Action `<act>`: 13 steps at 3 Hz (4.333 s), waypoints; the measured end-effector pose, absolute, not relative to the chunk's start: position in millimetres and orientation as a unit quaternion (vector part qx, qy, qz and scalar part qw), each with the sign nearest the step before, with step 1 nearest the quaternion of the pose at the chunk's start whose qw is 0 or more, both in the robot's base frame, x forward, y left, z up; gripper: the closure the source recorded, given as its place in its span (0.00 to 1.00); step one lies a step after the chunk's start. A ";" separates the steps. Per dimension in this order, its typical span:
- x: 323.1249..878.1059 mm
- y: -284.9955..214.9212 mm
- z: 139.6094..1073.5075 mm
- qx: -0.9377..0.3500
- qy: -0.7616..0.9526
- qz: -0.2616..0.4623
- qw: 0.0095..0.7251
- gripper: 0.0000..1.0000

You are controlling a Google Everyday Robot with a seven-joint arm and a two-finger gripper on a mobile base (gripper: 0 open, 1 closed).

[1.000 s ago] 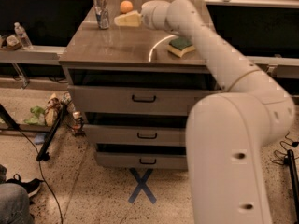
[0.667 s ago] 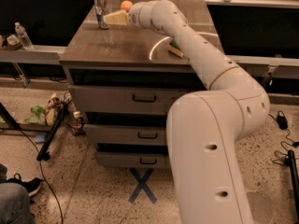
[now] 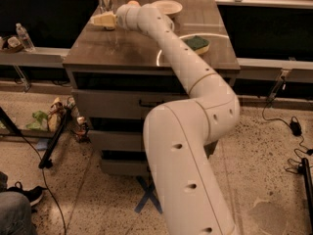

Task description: Place redbull can into paper bowl

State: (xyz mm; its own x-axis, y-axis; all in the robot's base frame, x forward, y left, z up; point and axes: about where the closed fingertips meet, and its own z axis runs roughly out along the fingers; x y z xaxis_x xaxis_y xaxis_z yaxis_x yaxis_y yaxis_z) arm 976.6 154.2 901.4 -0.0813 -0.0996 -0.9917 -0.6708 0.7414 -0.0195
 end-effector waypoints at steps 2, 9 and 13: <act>1003.2 183.6 897.6 -0.263 0.679 0.216 0.650 0.00; 1023.6 57.0 943.2 -0.236 0.670 0.109 0.695 1.00; 1036.6 -38.6 962.3 -0.151 0.682 0.043 0.715 1.00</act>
Offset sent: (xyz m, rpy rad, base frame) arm 0.0756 0.0343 0.0082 0.0249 -0.0987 -0.0632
